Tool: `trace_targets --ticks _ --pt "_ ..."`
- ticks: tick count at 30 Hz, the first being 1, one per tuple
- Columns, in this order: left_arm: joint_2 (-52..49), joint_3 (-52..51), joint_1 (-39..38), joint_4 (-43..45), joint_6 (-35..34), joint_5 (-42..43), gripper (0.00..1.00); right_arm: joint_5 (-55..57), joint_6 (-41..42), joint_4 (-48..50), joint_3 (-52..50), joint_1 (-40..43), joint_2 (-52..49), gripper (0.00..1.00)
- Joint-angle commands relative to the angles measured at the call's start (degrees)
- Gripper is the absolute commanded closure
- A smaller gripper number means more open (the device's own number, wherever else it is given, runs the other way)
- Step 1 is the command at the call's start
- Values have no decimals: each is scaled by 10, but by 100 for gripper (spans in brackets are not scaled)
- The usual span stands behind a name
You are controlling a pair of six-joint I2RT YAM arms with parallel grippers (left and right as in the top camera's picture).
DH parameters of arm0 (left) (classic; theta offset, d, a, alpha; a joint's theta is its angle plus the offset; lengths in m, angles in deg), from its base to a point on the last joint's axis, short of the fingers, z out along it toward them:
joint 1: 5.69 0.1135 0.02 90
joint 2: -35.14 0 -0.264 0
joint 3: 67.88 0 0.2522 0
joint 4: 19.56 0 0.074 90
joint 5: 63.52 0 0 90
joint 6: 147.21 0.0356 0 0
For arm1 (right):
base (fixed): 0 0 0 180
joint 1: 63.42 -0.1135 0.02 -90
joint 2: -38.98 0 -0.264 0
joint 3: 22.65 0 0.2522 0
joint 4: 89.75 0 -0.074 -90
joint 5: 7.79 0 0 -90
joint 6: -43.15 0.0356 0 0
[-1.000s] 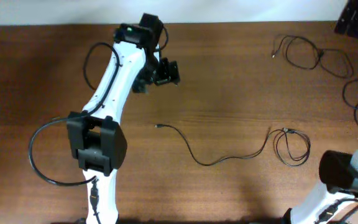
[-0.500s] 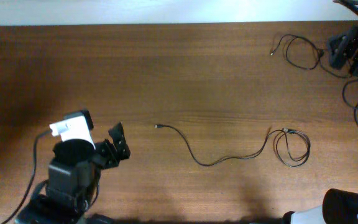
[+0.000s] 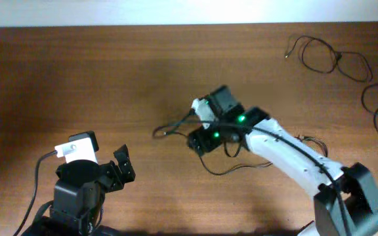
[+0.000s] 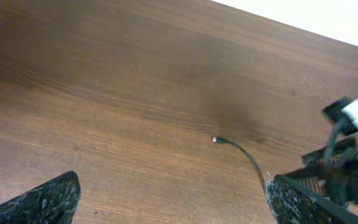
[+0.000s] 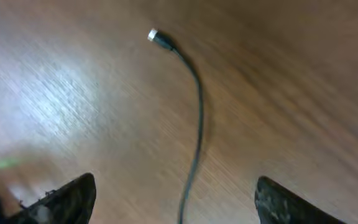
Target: Untangle cables
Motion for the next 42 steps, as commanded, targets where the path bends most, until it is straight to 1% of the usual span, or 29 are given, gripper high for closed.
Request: trace_targets --ticks 1,2,3,5,6,9,11,12,15,16,17,19,21,23,25,26,27,28,29,31,33,34,35,36,37,38,40,41,42 --pt "2 0 1 1 -5 -6 1 31 -4 149 -83 -31 3 22" --pt "2 0 1 1 -5 -6 1 55 -4 184 -99 -36 3 30" --pt "2 0 1 1 -5 -6 1 77 -4 205 -110 -37 3 33" --pt "2 0 1 1 -5 -6 1 79 -4 210 -112 -38 -2 33" --pt "2 0 1 1 -5 -6 1 91 -5 231 -112 -40 -27 34" --pt "2 0 1 1 -5 -6 1 89 -4 260 -112 -50 -87 39" --pt "2 0 1 1 -5 -6 1 122 -37 266 -112 -76 -101 44" --pt "2 0 1 1 -5 -6 1 181 -41 267 -112 -97 -112 52" --pt "2 0 1 1 -5 -6 1 203 -88 266 -112 -145 -147 76" --pt "2 0 1 1 -5 -6 1 222 -88 264 -112 -148 -162 95" --pt "2 0 1 1 -5 -6 1 224 -86 253 -112 -143 -165 96" --pt "2 0 1 1 -5 -6 1 270 -22 235 -111 -117 -115 96" --pt "2 0 1 1 -5 -6 1 336 -21 176 -99 -70 26 96" --pt "2 0 1 1 -5 -6 1 344 -20 76 -64 -2 195 96" --pt "2 0 1 1 -5 -6 1 344 -20 25 -48 80 329 96" --pt "2 0 1 1 -5 -6 1 344 -21 -11 -48 146 398 96" --pt "2 0 1 1 -5 -6 1 344 -20 -82 -49 218 433 96" --pt "2 0 1 1 -5 -6 1 344 -4 -142 -50 268 431 96" --pt "2 0 1 1 -5 -6 1 344 37 -179 -61 323 413 96" --pt "2 0 1 1 -5 -6 1 326 150 -199 -88 461 305 96" --pt "2 0 1 1 -5 -6 1 192 158 -202 -88 523 142 96" --pt "2 0 1 1 -5 -6 1 190 158 -201 -88 524 105 96" --pt "2 0 1 1 -5 -6 1 193 158 -201 -88 524 19 71" --pt "2 0 1 1 -5 -6 1 193 158 -195 -88 524 -34 14" --pt "2 0 1 1 -5 -6 1 193 158 -183 -88 524 -59 1" --pt "2 0 1 1 -5 -6 1 193 159 -161 -88 524 -86 1" --pt "2 0 1 1 -5 -6 1 175 198 -90 -88 523 -143 1" --pt "2 0 1 1 -5 -6 1 144 186 -68 -88 522 -158 3" --pt "2 0 1 0 -5 -6 1 133 148 -42 -88 523 -172 96"
